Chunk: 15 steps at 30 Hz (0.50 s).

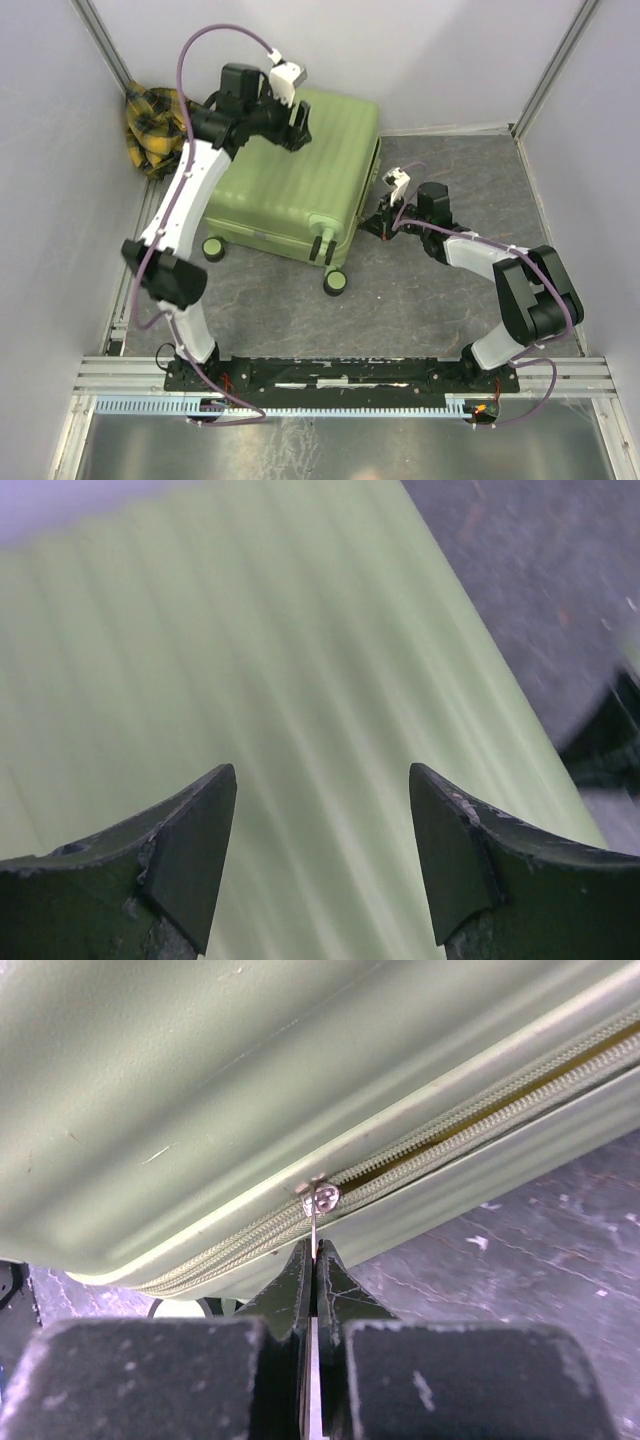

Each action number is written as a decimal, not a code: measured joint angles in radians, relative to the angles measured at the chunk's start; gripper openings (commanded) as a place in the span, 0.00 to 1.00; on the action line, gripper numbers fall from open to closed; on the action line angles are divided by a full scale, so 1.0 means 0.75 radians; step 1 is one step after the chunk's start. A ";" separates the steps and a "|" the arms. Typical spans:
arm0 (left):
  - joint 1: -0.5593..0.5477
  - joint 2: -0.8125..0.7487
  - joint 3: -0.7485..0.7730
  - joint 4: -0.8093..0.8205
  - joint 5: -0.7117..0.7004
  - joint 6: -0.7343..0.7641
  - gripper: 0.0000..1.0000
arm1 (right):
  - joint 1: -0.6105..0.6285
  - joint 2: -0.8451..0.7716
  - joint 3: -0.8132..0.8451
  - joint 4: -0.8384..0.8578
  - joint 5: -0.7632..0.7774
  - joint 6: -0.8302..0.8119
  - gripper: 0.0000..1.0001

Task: Pack the luggage

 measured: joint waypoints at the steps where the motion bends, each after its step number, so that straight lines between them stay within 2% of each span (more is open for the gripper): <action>1: -0.001 0.078 0.100 0.002 -0.040 -0.018 0.78 | 0.027 -0.001 -0.010 0.020 0.013 0.014 0.02; 5: -0.003 0.347 0.407 0.087 -0.209 -0.062 0.79 | 0.088 0.001 -0.020 0.059 0.065 0.054 0.02; 7: -0.012 0.449 0.490 0.157 -0.333 -0.063 0.79 | 0.101 0.005 -0.023 0.074 0.082 0.068 0.02; 11: -0.034 0.591 0.524 0.327 -0.555 -0.040 0.77 | 0.117 0.009 -0.028 0.091 0.115 0.079 0.02; 15: -0.048 0.647 0.468 0.394 -0.553 -0.025 0.73 | 0.152 0.012 -0.028 0.100 0.157 0.082 0.02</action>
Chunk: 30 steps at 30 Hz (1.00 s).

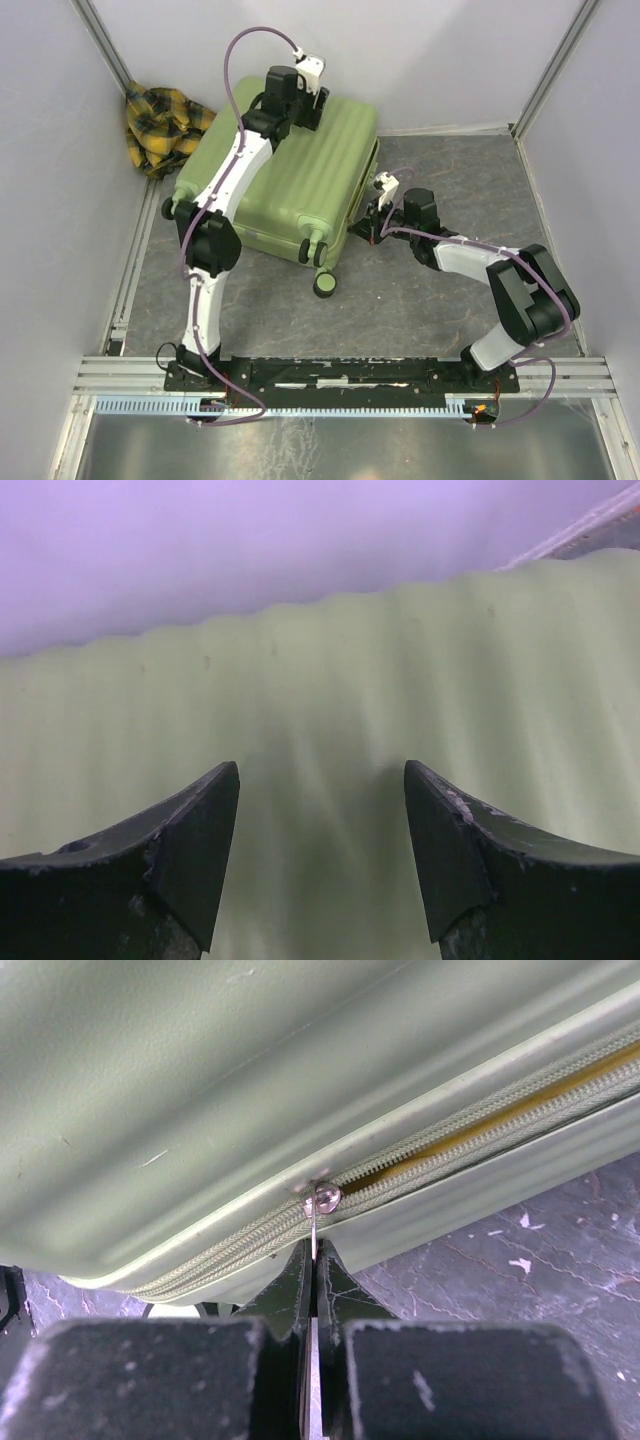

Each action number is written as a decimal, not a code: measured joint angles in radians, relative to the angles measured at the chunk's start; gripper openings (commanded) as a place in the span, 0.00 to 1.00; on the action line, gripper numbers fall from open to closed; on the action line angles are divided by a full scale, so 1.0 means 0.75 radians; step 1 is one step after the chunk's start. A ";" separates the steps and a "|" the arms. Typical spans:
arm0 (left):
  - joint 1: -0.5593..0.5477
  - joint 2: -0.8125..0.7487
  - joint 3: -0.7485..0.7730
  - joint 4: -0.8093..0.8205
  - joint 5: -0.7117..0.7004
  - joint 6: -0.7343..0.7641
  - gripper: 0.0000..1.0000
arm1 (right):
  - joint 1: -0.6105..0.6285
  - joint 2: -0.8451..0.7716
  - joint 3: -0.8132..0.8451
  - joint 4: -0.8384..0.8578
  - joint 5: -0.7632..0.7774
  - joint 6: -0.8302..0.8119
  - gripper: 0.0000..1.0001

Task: Pack the luggage

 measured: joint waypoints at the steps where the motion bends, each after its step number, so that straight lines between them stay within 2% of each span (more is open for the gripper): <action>1: 0.000 -0.021 -0.056 0.042 0.026 0.001 0.74 | 0.014 0.004 0.000 0.006 0.013 0.001 0.02; 4: 0.009 -0.206 -0.353 0.161 0.145 0.018 0.75 | 0.068 0.023 0.001 0.042 0.051 -0.001 0.02; 6: 0.032 -0.350 -0.517 0.139 0.280 0.027 0.76 | 0.105 0.035 0.002 0.061 0.073 0.001 0.02; 9: 0.069 -0.563 -0.708 0.038 0.464 0.026 0.78 | 0.160 0.055 0.010 0.080 0.096 0.009 0.02; 14: 0.104 -0.919 -0.947 -0.210 0.605 0.028 0.85 | 0.231 0.091 0.039 0.092 0.121 0.022 0.02; 21: 0.105 -1.435 -1.190 -0.597 0.584 0.045 0.88 | 0.345 0.173 0.115 0.101 0.145 0.037 0.02; 26: 0.106 -1.578 -1.260 -0.804 0.478 0.118 0.91 | 0.426 0.231 0.174 0.108 0.166 0.046 0.02; 30: 0.106 -1.618 -1.417 -0.903 0.416 0.155 0.92 | 0.480 0.256 0.203 0.110 0.212 0.051 0.02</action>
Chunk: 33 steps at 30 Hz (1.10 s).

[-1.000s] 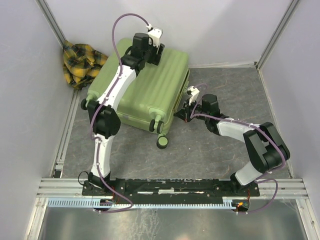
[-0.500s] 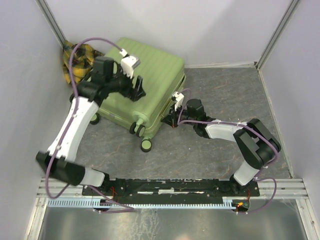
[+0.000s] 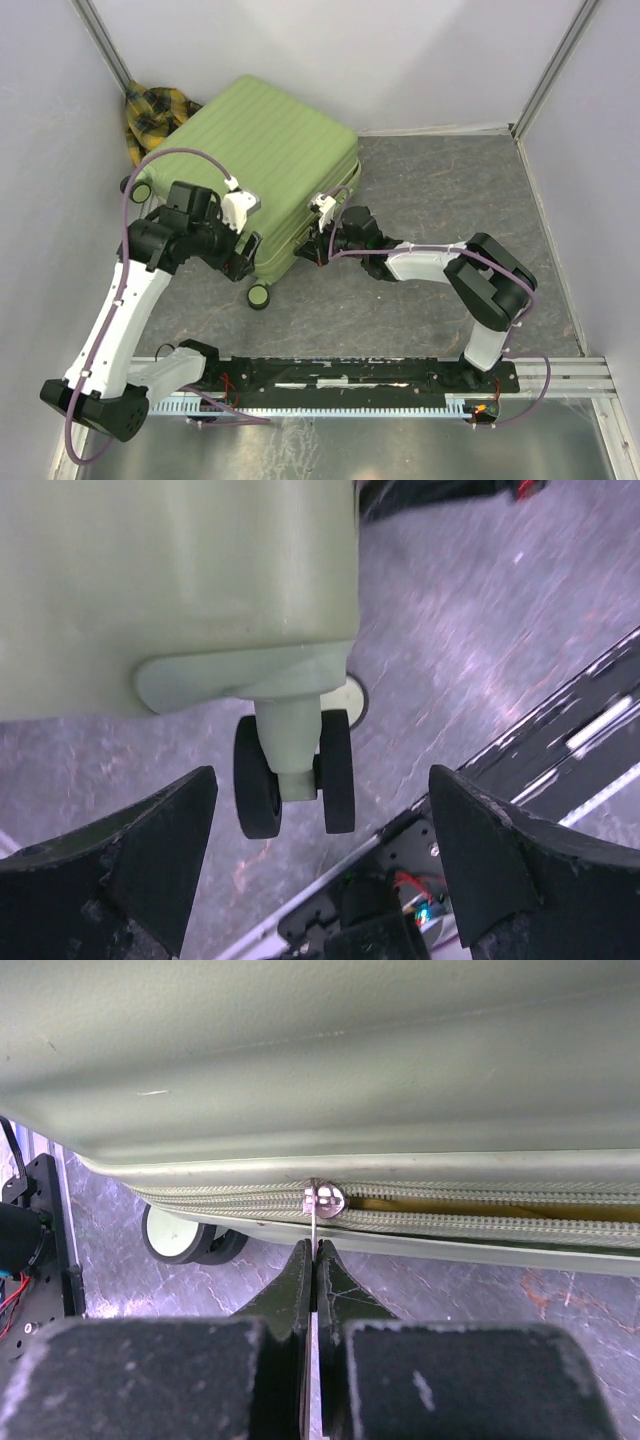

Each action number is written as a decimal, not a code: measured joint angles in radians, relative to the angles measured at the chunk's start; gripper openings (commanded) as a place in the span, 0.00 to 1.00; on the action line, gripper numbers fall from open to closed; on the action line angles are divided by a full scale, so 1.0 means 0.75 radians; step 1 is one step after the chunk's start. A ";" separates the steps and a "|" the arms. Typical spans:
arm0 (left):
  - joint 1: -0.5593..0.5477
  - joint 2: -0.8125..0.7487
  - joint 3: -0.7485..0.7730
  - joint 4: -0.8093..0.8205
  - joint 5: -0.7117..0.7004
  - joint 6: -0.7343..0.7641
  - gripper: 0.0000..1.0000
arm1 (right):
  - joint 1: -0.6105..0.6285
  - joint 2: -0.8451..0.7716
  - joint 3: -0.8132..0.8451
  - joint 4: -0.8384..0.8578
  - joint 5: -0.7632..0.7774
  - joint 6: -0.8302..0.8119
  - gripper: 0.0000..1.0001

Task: Pack the luggage

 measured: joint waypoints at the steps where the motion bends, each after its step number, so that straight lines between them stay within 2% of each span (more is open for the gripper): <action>1: 0.000 -0.004 -0.044 -0.010 -0.016 0.010 0.92 | 0.011 0.005 0.006 0.001 0.012 0.002 0.02; 5: 0.000 -0.015 -0.163 -0.007 -0.117 0.053 0.90 | 0.037 0.008 0.011 0.002 0.053 0.005 0.02; 8: 0.000 -0.023 -0.200 0.027 -0.197 0.066 0.80 | 0.042 0.008 0.011 0.002 0.071 0.005 0.02; 10: 0.000 -0.026 -0.209 0.045 -0.218 0.070 0.65 | 0.044 0.007 0.011 0.000 0.080 0.004 0.02; 14: -0.009 -0.035 -0.252 0.061 -0.222 0.083 0.25 | 0.042 0.005 0.011 -0.006 0.081 0.002 0.02; 17: -0.009 -0.061 -0.268 0.074 -0.218 0.089 0.04 | 0.017 -0.002 0.011 -0.024 0.067 0.002 0.02; 22: -0.009 -0.097 -0.297 0.101 -0.221 0.126 0.03 | -0.061 -0.032 0.011 -0.103 -0.002 -0.006 0.02; 33: -0.006 -0.181 -0.355 0.120 -0.194 0.336 0.03 | -0.295 -0.074 0.012 -0.218 -0.037 -0.056 0.02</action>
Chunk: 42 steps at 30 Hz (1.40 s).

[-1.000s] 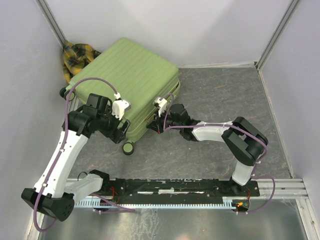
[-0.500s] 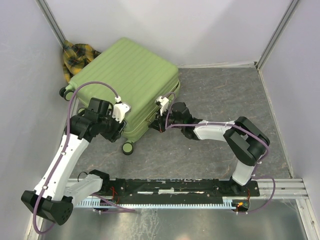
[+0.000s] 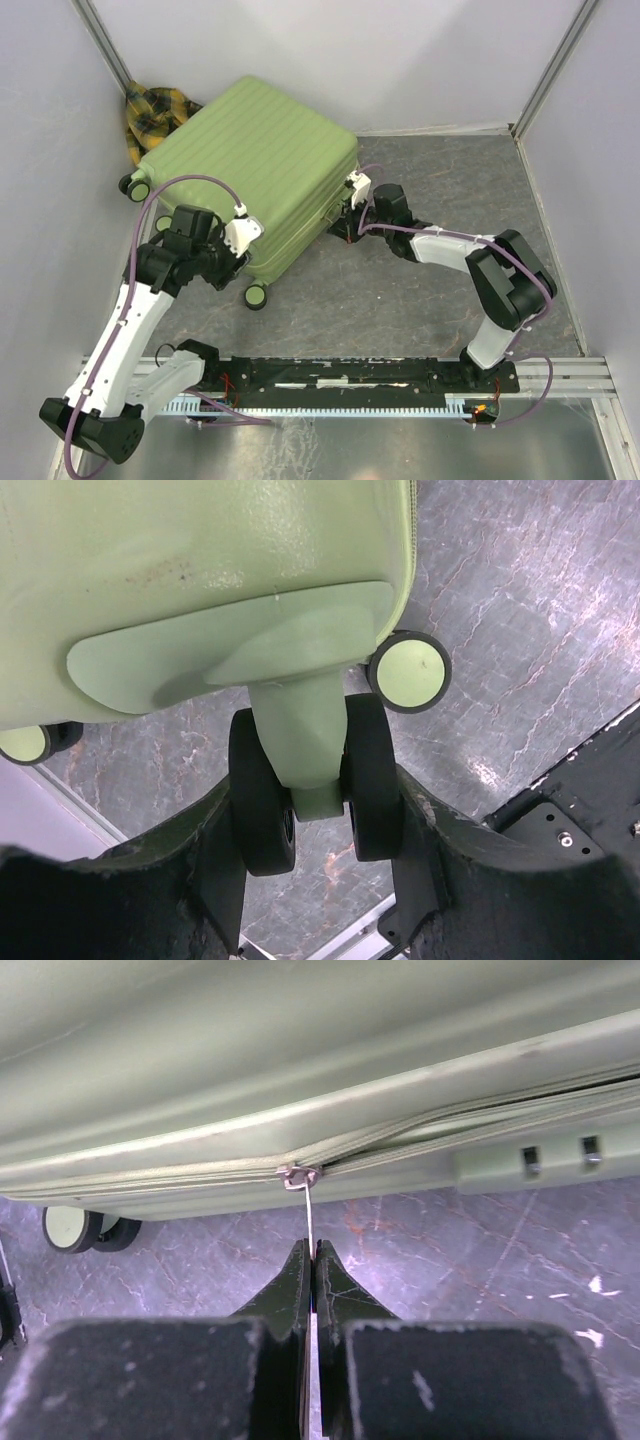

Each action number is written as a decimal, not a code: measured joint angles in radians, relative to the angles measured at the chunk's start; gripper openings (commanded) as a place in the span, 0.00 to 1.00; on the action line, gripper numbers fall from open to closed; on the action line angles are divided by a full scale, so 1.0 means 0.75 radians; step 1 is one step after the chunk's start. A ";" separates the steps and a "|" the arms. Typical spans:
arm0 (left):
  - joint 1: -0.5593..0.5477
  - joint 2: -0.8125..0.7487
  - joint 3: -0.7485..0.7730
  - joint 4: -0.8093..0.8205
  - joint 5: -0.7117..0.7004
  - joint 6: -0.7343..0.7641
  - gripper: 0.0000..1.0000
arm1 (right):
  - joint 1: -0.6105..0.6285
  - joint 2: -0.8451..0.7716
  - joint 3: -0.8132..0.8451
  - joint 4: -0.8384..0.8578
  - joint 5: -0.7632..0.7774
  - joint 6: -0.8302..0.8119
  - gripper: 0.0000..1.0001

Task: Pack the luggage

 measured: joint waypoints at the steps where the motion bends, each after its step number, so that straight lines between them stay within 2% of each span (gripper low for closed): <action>1: 0.001 -0.002 -0.001 -0.001 0.005 0.015 0.03 | -0.016 -0.003 0.002 -0.006 -0.003 -0.002 0.02; 11: 0.023 -0.094 -0.031 -0.084 0.023 0.239 0.03 | -0.153 -0.109 -0.041 -0.112 -0.058 -0.082 0.02; 20: 0.023 -0.225 -0.072 -0.182 0.018 0.443 0.03 | -0.160 -0.398 -0.294 -0.195 -0.082 -0.112 0.02; 27: 0.021 -0.313 -0.128 -0.177 -0.022 0.592 0.03 | -0.216 -0.623 -0.388 -0.375 0.010 -0.109 0.02; 32: 0.020 -0.326 -0.146 -0.159 -0.037 0.634 0.03 | -0.344 -0.641 -0.381 -0.429 0.016 -0.126 0.02; 42: 0.019 -0.325 -0.173 -0.107 -0.036 0.698 0.03 | -0.577 -0.597 -0.272 -0.565 -0.160 -0.227 0.02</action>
